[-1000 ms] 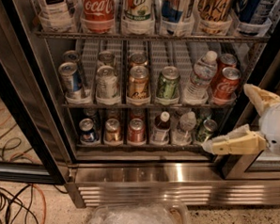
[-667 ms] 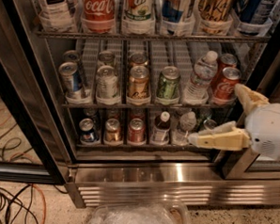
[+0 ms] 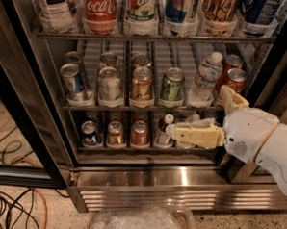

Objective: Pick water bottle from bottom shelf of fridge

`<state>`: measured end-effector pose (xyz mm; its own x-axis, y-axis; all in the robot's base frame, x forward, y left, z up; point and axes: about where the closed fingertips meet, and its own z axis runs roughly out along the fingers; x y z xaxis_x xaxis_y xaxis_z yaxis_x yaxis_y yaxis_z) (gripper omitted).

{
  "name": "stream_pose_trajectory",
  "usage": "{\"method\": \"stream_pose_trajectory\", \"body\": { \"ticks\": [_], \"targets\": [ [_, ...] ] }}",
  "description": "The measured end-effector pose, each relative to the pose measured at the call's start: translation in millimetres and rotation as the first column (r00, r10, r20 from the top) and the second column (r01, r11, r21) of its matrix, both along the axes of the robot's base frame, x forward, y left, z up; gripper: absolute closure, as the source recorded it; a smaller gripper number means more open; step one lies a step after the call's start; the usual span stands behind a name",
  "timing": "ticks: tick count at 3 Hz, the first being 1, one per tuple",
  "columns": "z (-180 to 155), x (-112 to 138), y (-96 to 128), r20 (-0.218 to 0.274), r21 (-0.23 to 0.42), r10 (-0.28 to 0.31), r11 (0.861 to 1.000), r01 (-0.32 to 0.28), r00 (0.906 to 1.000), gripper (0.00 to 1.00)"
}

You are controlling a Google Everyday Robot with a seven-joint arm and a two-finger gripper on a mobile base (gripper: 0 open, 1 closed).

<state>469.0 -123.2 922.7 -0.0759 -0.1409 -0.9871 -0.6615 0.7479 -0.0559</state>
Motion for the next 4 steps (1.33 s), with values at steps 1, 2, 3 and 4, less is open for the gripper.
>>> {"method": "stream_pose_trajectory", "body": {
  "ticks": [1, 2, 3, 4],
  "targets": [
    [0.0, -0.7, 0.7, -0.001, -0.002, 0.006, 1.0, -0.006, 1.0, 0.0],
    [-8.1, 0.9, 4.0, -0.004, 0.067, -0.021, 0.998, 0.021, 0.9998, 0.0],
    [-51.0, 0.0, -14.1, -0.058, 0.192, -0.136, 0.971, 0.145, 0.989, 0.0],
    [-86.7, -4.3, -41.0, -0.108, 0.274, -0.257, 0.921, 0.277, 0.9603, 0.0]
  ]
}}
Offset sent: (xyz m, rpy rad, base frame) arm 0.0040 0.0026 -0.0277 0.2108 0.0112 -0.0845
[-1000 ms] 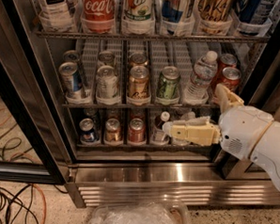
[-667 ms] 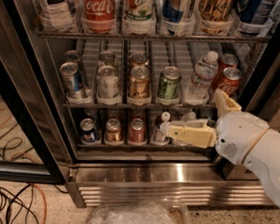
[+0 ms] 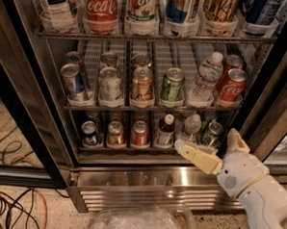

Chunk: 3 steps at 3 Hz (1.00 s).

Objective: Pick water bottle from bottom shelf of fridge

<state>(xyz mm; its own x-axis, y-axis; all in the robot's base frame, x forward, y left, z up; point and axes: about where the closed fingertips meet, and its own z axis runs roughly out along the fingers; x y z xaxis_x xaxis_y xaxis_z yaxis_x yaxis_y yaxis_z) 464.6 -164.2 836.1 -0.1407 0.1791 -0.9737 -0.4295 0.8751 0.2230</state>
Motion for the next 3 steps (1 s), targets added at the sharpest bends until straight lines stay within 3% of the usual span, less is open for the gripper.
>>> {"method": "stream_pose_trajectory", "body": {
  "ticks": [1, 2, 3],
  "targets": [
    [-9.6, 0.5, 35.8, 0.053, -0.027, 0.041, 0.999, -0.039, 0.9978, 0.0],
    [-0.9, 1.9, 47.2, 0.086, 0.009, 0.058, 0.998, -0.059, 0.9946, 0.0],
    [-0.9, 1.9, 47.2, 0.086, 0.009, 0.058, 0.998, -0.059, 0.9946, 0.0]
  ]
}}
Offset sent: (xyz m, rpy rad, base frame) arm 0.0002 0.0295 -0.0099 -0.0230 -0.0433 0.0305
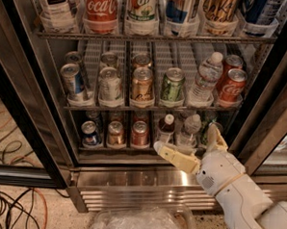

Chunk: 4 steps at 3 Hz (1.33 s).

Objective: Pick water bottle from bottom shelf of fridge

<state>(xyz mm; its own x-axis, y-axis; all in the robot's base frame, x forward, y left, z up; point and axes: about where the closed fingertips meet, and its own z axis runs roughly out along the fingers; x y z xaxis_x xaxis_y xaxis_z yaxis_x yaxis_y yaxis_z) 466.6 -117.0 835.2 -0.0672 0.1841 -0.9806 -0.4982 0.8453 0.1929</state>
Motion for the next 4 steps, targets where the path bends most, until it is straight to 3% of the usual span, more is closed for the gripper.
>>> {"method": "stream_pose_trajectory", "body": {
  "ticks": [1, 3, 4],
  "targets": [
    [2.5, -2.1, 4.3, 0.007, -0.024, 0.006, 1.0, -0.006, 1.0, 0.0],
    [-0.2, 0.2, -8.5, 0.146, -0.194, -0.079, 0.975, 0.107, 0.9861, 0.0],
    [-26.5, 11.7, -1.1, 0.168, -0.198, -0.107, 0.97, 0.14, 0.9799, 0.0]
  ]
}}
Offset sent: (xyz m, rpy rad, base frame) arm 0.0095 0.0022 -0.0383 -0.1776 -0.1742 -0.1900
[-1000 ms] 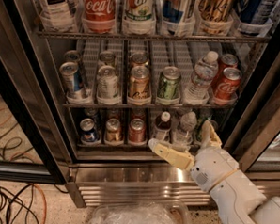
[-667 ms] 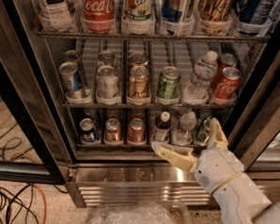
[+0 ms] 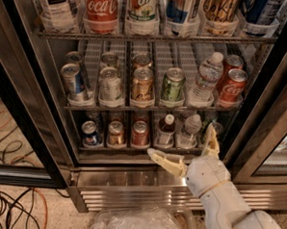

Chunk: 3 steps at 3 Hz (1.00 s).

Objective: Pick water bottle from bottom shelf of fridge

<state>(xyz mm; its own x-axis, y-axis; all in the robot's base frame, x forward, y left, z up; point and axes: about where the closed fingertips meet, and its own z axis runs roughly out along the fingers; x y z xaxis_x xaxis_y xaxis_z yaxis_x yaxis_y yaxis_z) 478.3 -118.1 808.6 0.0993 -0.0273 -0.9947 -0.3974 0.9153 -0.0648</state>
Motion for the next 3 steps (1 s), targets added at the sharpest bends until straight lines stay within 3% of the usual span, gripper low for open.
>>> {"method": "stream_pose_trajectory", "body": {
  "ticks": [1, 2, 3],
  "targets": [
    [-36.9, 10.6, 5.2, 0.011, 0.021, -0.041, 0.999, 0.041, 0.9991, 0.0],
    [-77.7, 18.4, -5.4, 0.018, 0.072, -0.131, 0.989, 0.129, 0.9912, 0.0],
    [-77.7, 18.4, -5.4, 0.018, 0.072, -0.131, 0.989, 0.129, 0.9912, 0.0]
  ]
}}
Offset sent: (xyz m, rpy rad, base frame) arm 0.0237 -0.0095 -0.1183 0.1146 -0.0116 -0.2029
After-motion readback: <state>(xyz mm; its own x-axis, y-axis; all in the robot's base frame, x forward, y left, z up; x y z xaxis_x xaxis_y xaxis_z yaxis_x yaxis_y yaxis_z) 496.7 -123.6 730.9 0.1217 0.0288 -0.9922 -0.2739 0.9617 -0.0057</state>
